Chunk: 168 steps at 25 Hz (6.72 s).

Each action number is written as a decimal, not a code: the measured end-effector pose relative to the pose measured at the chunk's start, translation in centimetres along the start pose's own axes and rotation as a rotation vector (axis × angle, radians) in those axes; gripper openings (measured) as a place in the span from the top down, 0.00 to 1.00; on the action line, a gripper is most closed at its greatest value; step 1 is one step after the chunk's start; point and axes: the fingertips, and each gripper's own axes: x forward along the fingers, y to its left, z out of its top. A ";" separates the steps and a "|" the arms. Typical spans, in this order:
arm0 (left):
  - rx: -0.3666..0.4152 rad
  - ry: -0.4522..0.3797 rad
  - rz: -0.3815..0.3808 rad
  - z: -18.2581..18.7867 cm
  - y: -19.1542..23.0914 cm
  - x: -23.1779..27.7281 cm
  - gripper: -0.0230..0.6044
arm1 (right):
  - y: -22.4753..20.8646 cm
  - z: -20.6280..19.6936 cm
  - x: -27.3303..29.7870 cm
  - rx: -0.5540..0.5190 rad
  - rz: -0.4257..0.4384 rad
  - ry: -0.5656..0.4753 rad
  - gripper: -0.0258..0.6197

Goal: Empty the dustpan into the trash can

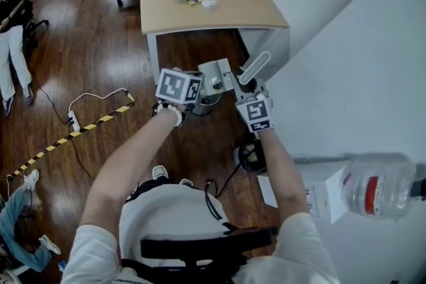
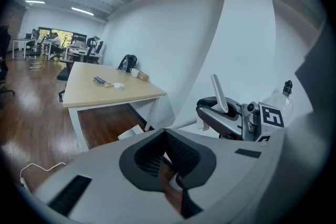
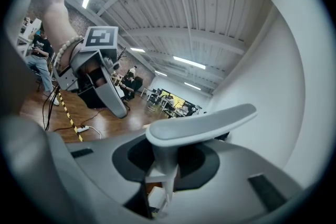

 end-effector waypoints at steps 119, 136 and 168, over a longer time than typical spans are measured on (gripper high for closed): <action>0.134 0.210 -0.414 9.4 10.1 14.2 0.98 | -26.9 -0.7 9.0 0.396 -0.651 0.424 0.84; 0.303 0.215 -0.633 6.0 -8.7 11.9 0.98 | -23.6 -1.9 -13.0 0.617 -1.072 0.406 0.84; 0.307 0.507 -0.559 -8.7 -6.0 13.7 0.98 | -1.9 -26.5 -15.4 0.882 -1.147 0.379 0.84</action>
